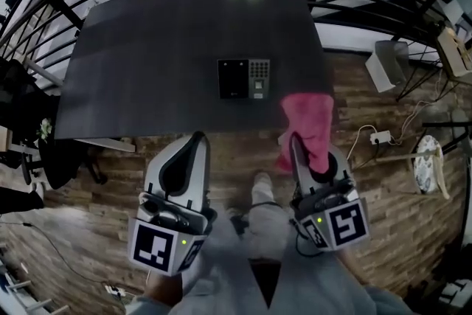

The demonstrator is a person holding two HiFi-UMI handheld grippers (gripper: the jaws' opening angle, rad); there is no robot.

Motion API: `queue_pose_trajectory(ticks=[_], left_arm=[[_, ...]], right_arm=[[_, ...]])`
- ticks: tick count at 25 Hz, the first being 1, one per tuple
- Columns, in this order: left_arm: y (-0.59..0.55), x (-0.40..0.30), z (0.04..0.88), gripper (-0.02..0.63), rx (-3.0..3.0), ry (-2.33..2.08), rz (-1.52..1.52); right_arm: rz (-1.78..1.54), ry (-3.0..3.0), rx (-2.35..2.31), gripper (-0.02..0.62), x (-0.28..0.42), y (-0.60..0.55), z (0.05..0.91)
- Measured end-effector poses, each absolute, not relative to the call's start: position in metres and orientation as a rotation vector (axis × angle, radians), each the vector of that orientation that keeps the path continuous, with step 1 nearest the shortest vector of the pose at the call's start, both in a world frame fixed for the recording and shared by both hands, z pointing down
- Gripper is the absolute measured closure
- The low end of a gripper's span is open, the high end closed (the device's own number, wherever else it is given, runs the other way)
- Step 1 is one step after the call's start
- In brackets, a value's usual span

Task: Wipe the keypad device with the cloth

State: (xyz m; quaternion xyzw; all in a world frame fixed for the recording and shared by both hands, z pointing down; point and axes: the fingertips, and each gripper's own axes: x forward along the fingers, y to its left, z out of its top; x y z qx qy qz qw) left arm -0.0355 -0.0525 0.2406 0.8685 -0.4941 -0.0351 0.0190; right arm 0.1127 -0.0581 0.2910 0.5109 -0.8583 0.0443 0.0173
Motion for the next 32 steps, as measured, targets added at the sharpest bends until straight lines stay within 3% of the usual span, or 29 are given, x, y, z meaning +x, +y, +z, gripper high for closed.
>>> queue_pose_trajectory(ticks=[17,32], left_arm=[[-0.113,-0.012,0.241,0.606,2.483,-1.832,-0.147],[-0.138,-0.026,0.249,0.606,2.485,-1.849,-0.102]], right_arm=[[0.155,-2.716,1.274,0.554,0.137,-0.157,0.325],[0.261,-2.564,1.366,0.554,0.134,-0.205,0.378]])
